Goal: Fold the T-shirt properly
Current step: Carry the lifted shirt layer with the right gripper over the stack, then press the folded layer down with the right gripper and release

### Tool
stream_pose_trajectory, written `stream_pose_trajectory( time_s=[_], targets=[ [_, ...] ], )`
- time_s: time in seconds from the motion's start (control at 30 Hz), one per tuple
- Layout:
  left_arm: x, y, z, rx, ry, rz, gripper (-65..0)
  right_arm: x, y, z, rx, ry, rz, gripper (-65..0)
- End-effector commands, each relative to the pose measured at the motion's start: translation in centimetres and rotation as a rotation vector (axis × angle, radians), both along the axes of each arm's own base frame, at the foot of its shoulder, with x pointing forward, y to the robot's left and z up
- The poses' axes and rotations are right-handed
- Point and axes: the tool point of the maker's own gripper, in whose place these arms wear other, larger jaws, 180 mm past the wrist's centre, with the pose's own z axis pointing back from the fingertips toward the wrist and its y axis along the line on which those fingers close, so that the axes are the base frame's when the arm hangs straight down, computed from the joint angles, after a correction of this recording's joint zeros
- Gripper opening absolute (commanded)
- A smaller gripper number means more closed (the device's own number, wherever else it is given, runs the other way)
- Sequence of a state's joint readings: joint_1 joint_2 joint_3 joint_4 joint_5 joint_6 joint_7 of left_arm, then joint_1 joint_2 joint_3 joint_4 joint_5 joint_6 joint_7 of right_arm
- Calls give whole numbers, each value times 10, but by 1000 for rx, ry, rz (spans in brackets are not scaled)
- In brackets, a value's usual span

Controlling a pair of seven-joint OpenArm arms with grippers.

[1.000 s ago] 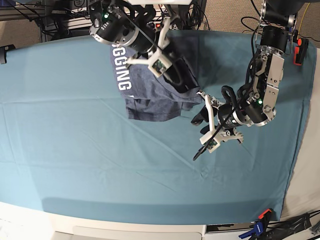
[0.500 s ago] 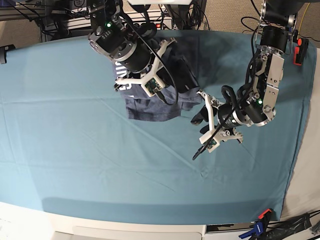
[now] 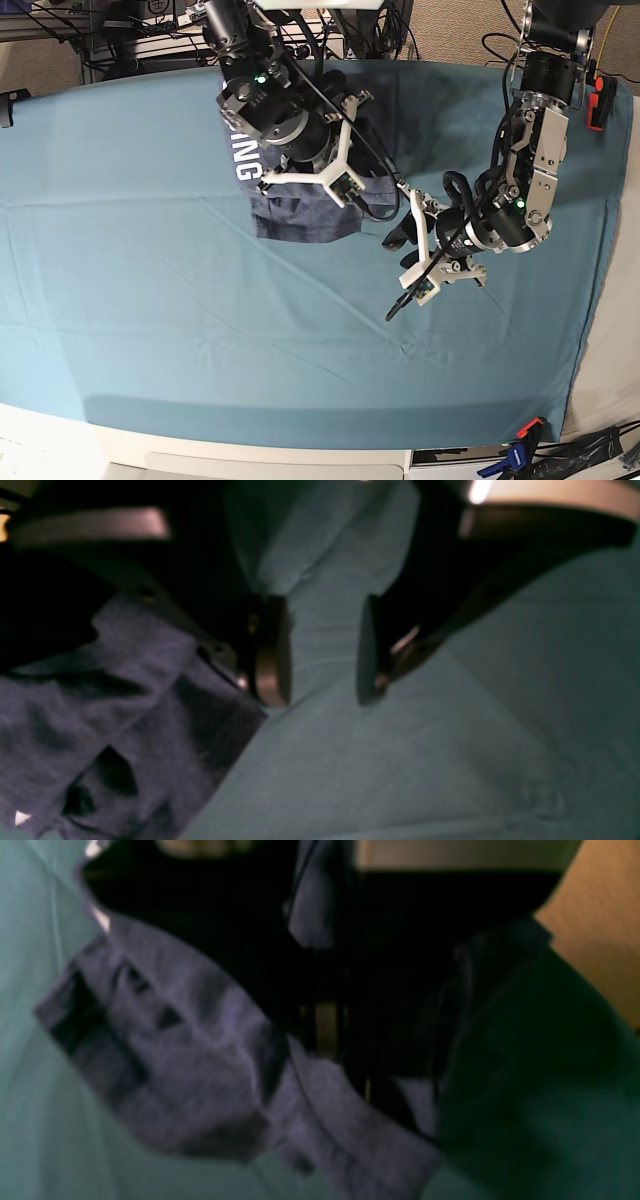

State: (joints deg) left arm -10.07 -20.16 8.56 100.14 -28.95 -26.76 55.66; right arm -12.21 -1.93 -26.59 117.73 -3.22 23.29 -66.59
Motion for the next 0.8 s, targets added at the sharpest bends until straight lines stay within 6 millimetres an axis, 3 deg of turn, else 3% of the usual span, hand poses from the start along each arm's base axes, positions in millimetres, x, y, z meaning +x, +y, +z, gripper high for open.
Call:
stream_pose_trajectory(
  time_s=[0.0, 0.13, 0.5, 0.67, 0.77],
  targets=[
    [9, -2, 16, -25, -50, -1, -409, 3, 4, 8, 12, -19, 0, -650],
    [9, -2, 16, -24, -49, -1, -409, -6, 4, 2, -43, 2, -11, -650],
    [7, -2, 14, -24, -44, -1, -409, -50, 28, 3, -37, 42, 42, -650],
    [7, -2, 14, -25, -44, 0, -409, -57, 25, -2, -49, 64, 35, -650],
    [7, -2, 14, -24, -44, 0, -409, -51, 21, 2, -59, 29, 23, -650]
  ],
)
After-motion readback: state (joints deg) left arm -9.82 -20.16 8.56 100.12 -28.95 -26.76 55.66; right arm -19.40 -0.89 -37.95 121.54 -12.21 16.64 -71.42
